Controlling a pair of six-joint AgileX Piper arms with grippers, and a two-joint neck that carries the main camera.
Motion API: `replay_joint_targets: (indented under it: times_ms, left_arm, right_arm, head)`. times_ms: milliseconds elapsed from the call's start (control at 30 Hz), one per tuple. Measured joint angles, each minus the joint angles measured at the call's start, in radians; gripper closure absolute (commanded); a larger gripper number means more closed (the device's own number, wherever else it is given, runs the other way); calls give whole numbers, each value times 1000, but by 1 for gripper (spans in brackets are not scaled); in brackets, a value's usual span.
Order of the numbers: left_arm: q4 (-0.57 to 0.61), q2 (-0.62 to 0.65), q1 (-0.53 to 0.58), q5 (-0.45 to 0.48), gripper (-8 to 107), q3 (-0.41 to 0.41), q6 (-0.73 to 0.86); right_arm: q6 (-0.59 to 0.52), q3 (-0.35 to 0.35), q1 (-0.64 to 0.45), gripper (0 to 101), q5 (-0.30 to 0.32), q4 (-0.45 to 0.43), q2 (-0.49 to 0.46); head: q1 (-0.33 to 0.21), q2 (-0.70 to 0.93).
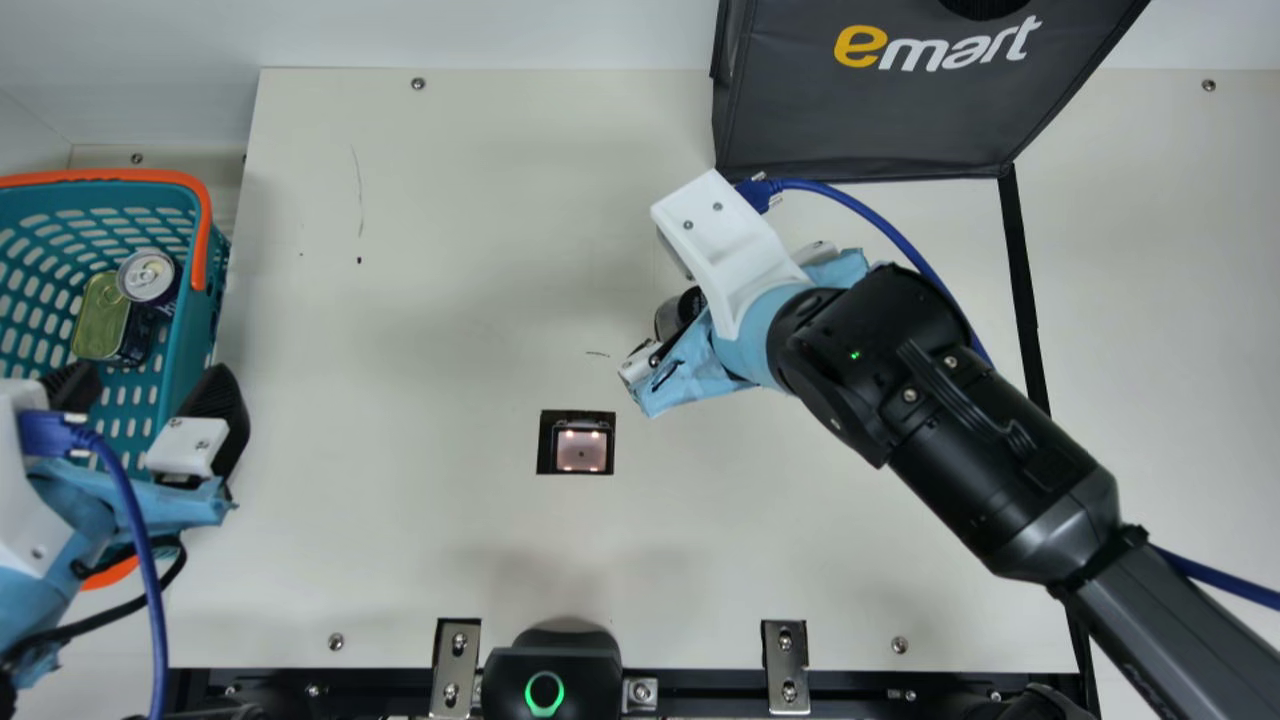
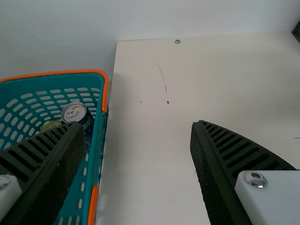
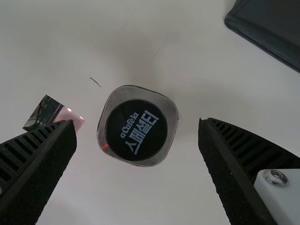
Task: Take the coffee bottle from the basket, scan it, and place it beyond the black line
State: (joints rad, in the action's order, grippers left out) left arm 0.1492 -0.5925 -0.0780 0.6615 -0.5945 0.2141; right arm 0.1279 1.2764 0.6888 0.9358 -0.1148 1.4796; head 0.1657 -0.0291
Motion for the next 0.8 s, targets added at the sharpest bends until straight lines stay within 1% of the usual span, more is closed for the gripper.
replay_joint_targets:
  times_ms: [433,467,800]
  left_arm:
    - [0,0,0,0,9,0,0]
    - [0,0,0,0,9,0,0]
    - [0,0,0,0,9,0,0]
  right_arm:
    - [-18,0,-13,97,-12,11,13]
    - [-20,0,-13,101,-12,12,12]
    - [-34,31,-21,101,-2,15,3]
  head:
    - [-2,-2]
    - [0,0]
    - [0,0]
